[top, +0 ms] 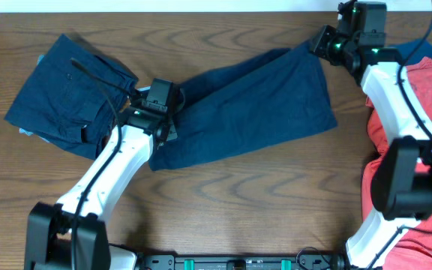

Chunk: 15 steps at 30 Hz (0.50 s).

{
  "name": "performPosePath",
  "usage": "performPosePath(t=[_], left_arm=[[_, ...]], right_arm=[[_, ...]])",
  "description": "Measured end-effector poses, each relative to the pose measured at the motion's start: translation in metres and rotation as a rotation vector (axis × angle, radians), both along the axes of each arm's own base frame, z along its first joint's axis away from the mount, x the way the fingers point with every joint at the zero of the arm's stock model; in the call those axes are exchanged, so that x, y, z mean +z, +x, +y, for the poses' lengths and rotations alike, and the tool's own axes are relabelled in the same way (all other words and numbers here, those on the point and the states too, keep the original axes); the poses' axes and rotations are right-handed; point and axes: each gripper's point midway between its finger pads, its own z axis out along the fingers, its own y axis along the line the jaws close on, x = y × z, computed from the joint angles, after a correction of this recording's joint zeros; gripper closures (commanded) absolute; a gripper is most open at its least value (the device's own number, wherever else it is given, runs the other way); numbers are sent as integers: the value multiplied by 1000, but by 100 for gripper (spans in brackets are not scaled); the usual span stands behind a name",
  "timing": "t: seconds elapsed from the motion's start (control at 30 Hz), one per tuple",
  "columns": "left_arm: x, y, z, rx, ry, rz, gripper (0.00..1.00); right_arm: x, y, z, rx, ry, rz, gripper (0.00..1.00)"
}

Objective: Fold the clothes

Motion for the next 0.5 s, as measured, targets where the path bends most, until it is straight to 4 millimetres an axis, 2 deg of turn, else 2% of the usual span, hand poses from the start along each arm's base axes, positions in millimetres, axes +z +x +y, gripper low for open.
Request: performPosePath(t=[0.03, 0.07, 0.1, 0.2, 0.27, 0.37, 0.5], left_arm=[[-1, 3, 2, 12, 11, -8, 73], [-2, 6, 4, 17, 20, -14, 64], [-3, 8, 7, 20, 30, -21, 49], [-1, 12, 14, 46, 47, -38, 39], [-2, 9, 17, 52, 49, -25, 39], [-7, 0, 18, 48, 32, 23, 39], [-14, -9, 2, -30, -45, 90, 39]], right_arm=[[-6, 7, 0, -7, -7, -12, 69], [-11, 13, -2, -19, -14, -23, 60], [-22, 19, -3, -19, -28, -30, 53], [-52, 23, -5, -12, -61, 6, 34], [-70, 17, -6, 4, -82, 52, 30], [-88, -5, -8, 57, -114, 154, 28], [-102, -46, -20, 109, -139, 317, 29]])
